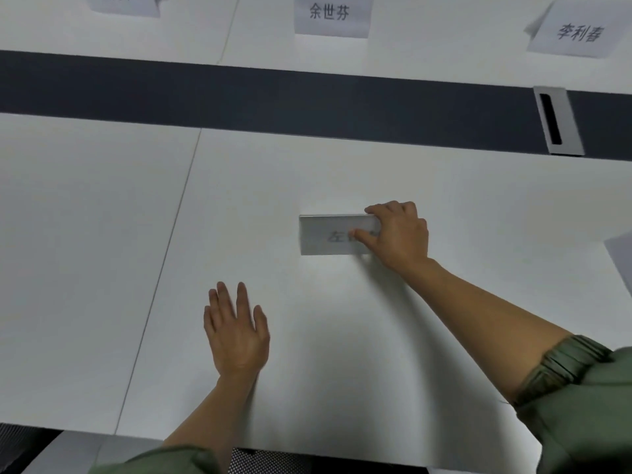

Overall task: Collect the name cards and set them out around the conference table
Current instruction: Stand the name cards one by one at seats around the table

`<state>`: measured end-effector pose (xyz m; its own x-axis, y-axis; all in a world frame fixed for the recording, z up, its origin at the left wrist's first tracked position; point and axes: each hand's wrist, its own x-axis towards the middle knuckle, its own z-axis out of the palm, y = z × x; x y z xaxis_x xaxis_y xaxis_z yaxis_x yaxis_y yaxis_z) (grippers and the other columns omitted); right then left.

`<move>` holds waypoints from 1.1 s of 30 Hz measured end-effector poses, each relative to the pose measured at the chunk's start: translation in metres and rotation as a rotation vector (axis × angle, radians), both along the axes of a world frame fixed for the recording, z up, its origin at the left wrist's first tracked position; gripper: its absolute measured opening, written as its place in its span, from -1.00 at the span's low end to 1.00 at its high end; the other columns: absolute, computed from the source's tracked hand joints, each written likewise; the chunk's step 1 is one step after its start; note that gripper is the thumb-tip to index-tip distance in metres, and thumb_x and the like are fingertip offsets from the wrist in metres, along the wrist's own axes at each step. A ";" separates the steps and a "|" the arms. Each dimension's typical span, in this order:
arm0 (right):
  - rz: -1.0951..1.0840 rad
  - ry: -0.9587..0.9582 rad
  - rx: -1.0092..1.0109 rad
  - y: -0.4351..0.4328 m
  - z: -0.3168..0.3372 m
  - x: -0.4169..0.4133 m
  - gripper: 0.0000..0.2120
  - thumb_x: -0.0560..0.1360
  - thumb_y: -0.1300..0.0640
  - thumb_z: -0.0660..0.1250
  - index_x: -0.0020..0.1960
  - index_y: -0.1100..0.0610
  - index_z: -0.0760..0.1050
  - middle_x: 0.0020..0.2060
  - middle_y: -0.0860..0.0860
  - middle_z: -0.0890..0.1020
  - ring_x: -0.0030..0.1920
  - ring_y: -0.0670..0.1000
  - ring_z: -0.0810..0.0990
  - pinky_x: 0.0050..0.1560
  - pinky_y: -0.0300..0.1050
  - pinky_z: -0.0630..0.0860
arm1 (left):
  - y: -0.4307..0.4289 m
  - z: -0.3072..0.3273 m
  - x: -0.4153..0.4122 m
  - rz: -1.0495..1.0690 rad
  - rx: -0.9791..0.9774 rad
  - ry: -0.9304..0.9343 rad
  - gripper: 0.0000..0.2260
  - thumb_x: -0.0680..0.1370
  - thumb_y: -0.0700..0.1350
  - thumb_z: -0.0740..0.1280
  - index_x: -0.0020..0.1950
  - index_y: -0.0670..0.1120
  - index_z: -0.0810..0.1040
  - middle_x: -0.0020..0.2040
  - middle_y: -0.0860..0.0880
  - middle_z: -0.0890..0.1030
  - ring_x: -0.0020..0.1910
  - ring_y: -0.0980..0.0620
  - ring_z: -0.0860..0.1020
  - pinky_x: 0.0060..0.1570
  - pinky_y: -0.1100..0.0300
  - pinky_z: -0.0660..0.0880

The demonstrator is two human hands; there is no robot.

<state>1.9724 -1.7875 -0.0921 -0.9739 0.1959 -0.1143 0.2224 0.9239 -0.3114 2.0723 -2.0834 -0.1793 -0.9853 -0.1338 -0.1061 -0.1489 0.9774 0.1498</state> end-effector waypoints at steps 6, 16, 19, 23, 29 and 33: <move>-0.012 0.027 0.021 -0.028 -0.004 -0.022 -0.49 0.45 -0.31 0.30 0.28 -0.05 0.50 0.18 -0.03 0.55 0.25 0.11 0.38 0.02 0.04 0.39 | 0.001 0.000 -0.001 -0.002 -0.011 -0.016 -0.47 0.61 0.09 -0.06 0.53 -0.09 0.23 0.54 -0.22 0.18 0.53 -0.20 0.10 0.47 -0.08 0.05; -0.077 0.010 0.056 -0.043 -0.005 -0.017 -0.51 0.45 -0.33 0.27 0.25 -0.08 0.48 0.15 -0.06 0.54 0.22 0.09 0.38 0.00 0.04 0.38 | 0.001 0.002 0.000 -0.025 0.025 -0.027 -0.48 0.60 0.05 0.02 0.53 -0.11 0.23 0.54 -0.26 0.16 0.53 -0.23 0.10 0.47 -0.14 0.11; -0.043 -0.017 0.074 -0.041 -0.003 -0.017 -0.45 0.45 -0.33 0.26 0.34 -0.08 0.42 0.27 -0.04 0.49 0.31 0.10 0.33 0.09 0.07 0.38 | 0.002 0.003 -0.003 -0.026 0.045 -0.034 -0.49 0.59 0.04 0.04 0.52 -0.11 0.26 0.53 -0.27 0.18 0.52 -0.24 0.13 0.46 -0.14 0.11; -0.060 -0.081 0.050 -0.033 0.013 0.000 -0.25 0.45 -0.39 0.21 0.53 -0.11 0.14 0.52 0.00 0.21 0.52 0.11 0.08 0.38 0.25 0.19 | 0.000 0.006 -0.003 -0.057 0.029 -0.059 -0.48 0.60 0.04 -0.02 0.52 -0.12 0.25 0.52 -0.29 0.18 0.51 -0.25 0.15 0.46 -0.15 0.10; -0.217 -0.153 0.042 0.012 0.045 0.091 -0.43 0.55 -0.19 0.22 0.49 0.01 0.28 0.43 0.05 0.38 0.43 0.13 0.29 0.31 0.11 0.30 | -0.004 0.038 -0.011 -0.138 -0.061 -0.296 -0.48 0.62 0.02 0.10 0.54 -0.16 0.14 0.53 -0.34 0.10 0.51 -0.30 0.07 0.44 -0.15 0.11; -0.316 -0.272 -0.019 0.050 0.054 0.156 -0.60 0.57 -0.11 0.24 0.34 0.04 0.46 0.22 0.03 0.59 0.21 0.09 0.55 0.13 -0.05 0.45 | 0.006 0.071 -0.019 -0.269 -0.083 -0.381 -0.73 0.58 -0.03 0.12 0.21 -0.12 0.40 0.21 -0.15 0.47 0.18 -0.16 0.44 0.10 0.02 0.41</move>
<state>2.1279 -1.7371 -0.0382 -0.7999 0.4760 -0.3655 0.5708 0.7915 -0.2183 2.0530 -2.0775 -0.1085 -0.8791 0.0980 -0.4665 0.0825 0.9952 0.0535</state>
